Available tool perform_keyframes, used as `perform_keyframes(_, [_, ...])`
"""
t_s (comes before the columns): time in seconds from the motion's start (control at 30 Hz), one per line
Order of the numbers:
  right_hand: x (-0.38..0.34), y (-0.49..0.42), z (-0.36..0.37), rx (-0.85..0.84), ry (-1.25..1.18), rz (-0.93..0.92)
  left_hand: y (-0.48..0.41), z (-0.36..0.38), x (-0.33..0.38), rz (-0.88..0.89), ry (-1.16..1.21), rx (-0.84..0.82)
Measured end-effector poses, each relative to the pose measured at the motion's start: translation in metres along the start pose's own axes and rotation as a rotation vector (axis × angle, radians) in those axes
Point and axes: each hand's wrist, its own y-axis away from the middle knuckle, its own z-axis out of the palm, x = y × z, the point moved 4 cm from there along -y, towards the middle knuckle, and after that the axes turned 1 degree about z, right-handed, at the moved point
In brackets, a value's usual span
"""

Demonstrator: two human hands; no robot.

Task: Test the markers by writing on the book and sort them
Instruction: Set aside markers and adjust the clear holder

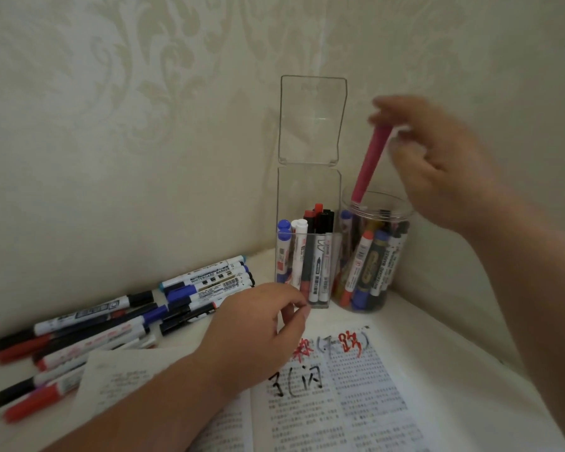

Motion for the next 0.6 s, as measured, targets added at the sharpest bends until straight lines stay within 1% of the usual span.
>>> perform_keyframes(0.07, [-0.001,-0.001,-0.016,0.233,0.043,-0.154,0.000,0.000,-0.001,-0.002,0.005,-0.006])
perform_keyframes(0.1, [-0.001,0.000,-0.022,0.307,0.064,-0.207,-0.001,0.000,-0.001,0.000,0.009,-0.006])
perform_keyframes(0.17, [-0.002,0.004,-0.029,0.378,0.073,-0.254,-0.002,0.000,0.000,-0.005,0.023,-0.001])
perform_keyframes(0.23, [-0.003,0.012,-0.026,0.362,0.083,-0.246,-0.002,-0.001,0.000,-0.007,0.039,0.020])
perform_keyframes(0.3, [-0.003,0.026,-0.012,0.298,0.049,-0.155,-0.001,-0.002,0.001,-0.001,0.056,0.051])
perform_keyframes(0.33, [-0.002,0.036,-0.002,0.251,-0.056,-0.043,-0.001,-0.002,0.001,0.004,0.065,0.064])
perform_keyframes(0.4, [-0.004,0.057,0.022,0.081,-0.476,0.258,0.000,-0.003,0.000,0.014,0.098,0.080])
perform_keyframes(0.43, [-0.009,0.068,0.035,-0.026,-0.671,0.376,0.000,-0.004,0.000,0.011,0.132,0.079])
perform_keyframes(0.47, [-0.013,0.078,0.047,-0.132,-0.774,0.450,0.000,-0.005,0.001,0.007,0.173,0.069])
perform_keyframes(0.53, [-0.018,0.097,0.067,-0.308,-0.787,0.524,-0.001,-0.005,0.002,0.030,0.226,0.038])
perform_keyframes(0.6, [-0.017,0.114,0.083,-0.391,-0.731,0.571,-0.002,-0.004,0.005,0.070,0.268,-0.025])
